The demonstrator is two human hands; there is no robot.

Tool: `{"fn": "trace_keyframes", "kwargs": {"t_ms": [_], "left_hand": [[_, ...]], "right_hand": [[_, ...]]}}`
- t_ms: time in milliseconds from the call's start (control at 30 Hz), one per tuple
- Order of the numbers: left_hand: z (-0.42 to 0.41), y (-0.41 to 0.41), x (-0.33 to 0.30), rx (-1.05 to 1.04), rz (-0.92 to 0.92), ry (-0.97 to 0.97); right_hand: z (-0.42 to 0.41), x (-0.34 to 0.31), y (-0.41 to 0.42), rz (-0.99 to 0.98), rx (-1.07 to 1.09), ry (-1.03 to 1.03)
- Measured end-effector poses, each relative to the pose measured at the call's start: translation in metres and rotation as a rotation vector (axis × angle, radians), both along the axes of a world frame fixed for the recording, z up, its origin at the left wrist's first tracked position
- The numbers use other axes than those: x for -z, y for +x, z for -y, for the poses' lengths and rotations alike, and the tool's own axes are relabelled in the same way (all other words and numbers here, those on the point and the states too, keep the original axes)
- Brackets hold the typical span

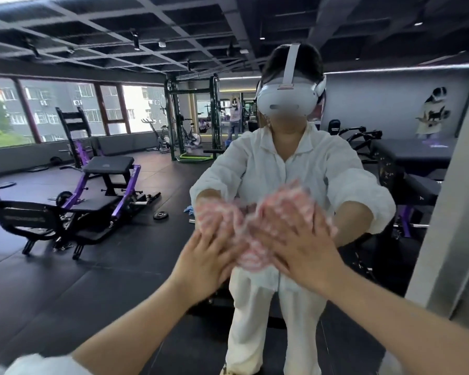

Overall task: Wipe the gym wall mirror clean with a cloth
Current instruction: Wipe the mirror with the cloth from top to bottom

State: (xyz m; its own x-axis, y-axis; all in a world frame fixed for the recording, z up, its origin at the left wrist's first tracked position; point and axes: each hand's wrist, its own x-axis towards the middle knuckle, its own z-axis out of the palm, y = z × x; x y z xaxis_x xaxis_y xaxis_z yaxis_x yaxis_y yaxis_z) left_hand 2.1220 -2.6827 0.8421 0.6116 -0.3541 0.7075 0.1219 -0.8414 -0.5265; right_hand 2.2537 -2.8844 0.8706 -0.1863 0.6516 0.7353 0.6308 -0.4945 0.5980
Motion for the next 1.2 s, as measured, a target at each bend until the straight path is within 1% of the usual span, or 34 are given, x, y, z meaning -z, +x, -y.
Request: {"fn": "trace_keyframes", "kwargs": {"t_ms": [67,167,233,333,400,467,533,633,700,900,967,1033,1100,1200], "left_hand": [[-0.006,0.003,-0.055,-0.007,0.101,-0.064],[-0.013,0.008,-0.142,-0.033,0.215,-0.154],[-0.016,0.010,-0.191,-0.042,0.295,-0.191],[-0.013,0.012,-0.236,-0.052,0.367,-0.271],[-0.011,0.015,-0.244,-0.047,0.384,-0.321],[-0.015,0.017,-0.234,0.003,0.409,-0.279],[-0.025,0.018,-0.212,0.062,0.402,-0.212],[-0.037,0.013,-0.162,0.114,0.281,-0.167],[-0.043,0.004,-0.119,0.112,0.186,-0.134],[-0.052,-0.030,-0.005,0.023,0.012,-0.012],[-0.057,-0.039,0.031,-0.042,-0.078,0.007],[-0.060,-0.050,0.059,-0.108,-0.215,0.013],[-0.062,-0.059,0.069,-0.140,-0.298,0.022],[-0.072,-0.062,0.045,-0.098,-0.254,0.044]], "right_hand": [[-0.016,-0.058,-0.006,-0.028,0.026,0.106],[-0.034,-0.140,-0.013,-0.057,0.131,0.236],[-0.042,-0.186,-0.020,-0.128,0.187,0.282],[-0.052,-0.232,-0.033,-0.206,0.178,0.343],[-0.058,-0.237,-0.037,-0.224,0.154,0.370],[-0.063,-0.224,-0.037,-0.222,0.135,0.353],[-0.068,-0.202,-0.034,-0.188,0.093,0.325],[-0.074,-0.154,-0.030,-0.093,0.020,0.314],[-0.078,-0.115,-0.030,-0.051,-0.008,0.268],[-0.085,-0.008,-0.036,-0.020,-0.024,0.100],[-0.082,0.028,-0.039,-0.020,-0.010,-0.001],[-0.078,0.055,-0.044,-0.010,0.019,-0.092],[-0.073,0.063,-0.045,0.013,0.019,-0.149],[-0.075,0.029,-0.043,0.048,-0.029,-0.151]]}}
